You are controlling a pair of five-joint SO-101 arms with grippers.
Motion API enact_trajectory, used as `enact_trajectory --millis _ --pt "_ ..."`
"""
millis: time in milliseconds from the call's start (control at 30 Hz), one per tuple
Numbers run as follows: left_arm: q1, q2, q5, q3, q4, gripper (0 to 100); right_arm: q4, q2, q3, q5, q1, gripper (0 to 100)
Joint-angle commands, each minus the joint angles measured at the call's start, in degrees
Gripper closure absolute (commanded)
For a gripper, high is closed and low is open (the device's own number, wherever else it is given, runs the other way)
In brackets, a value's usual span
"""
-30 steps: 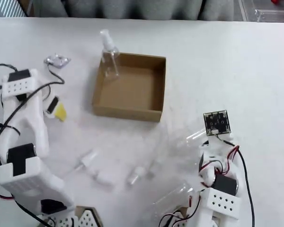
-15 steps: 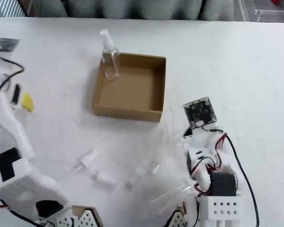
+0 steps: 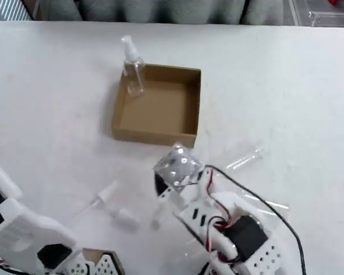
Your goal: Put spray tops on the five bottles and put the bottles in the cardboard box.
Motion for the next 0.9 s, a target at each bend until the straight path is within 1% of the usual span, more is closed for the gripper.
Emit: enact_trajectory --millis 0,100,167,233,333,400,467,567,633,733,867 --pt "-1.36 -1.1 -0.53 -3.25 0.79 98 -6.02 8.75 -3.43 -2.55 -5.76 98.1" --pt "-2.33 -1.1 -0.7 -3.25 0.79 98 -9.8 18.77 -5.89 -3.52 -8.84 98.1" --pt "-3.21 -1.1 -0.88 -3.34 0.53 98 -10.86 25.54 -8.53 -1.85 -10.95 98.1" --pt "-4.09 -1.1 -0.97 -3.43 0.26 98 -10.59 31.08 -10.9 4.22 -13.67 98.1" --pt "-5.05 -1.1 -1.05 -3.43 0.18 98 -10.95 37.58 -12.04 16.97 -17.1 98.1" --pt "-5.32 -1.1 -1.05 -3.43 0.0 98 -11.21 41.27 -12.22 20.84 -18.77 97.9" --pt "-5.58 -1.1 -1.05 -3.43 -1.05 98 -12.44 44.18 -12.22 22.86 -18.95 95.4" --pt "-5.67 -1.1 -1.05 -3.43 -1.67 98 -14.29 48.04 -12.31 25.14 -18.95 84.9" --pt "-5.67 -1.1 -2.37 -3.25 -1.49 98 -15.34 50.42 -13.19 26.99 -19.03 79.0" --pt "-5.85 -1.1 -5.54 -3.08 -1.32 98 -15.96 55.16 -16.35 29.63 -19.03 77.9" --pt "-6.46 -1.1 -5.8 -3.34 -1.76 98 -16.04 62.64 -22.15 32.09 -19.03 78.0"
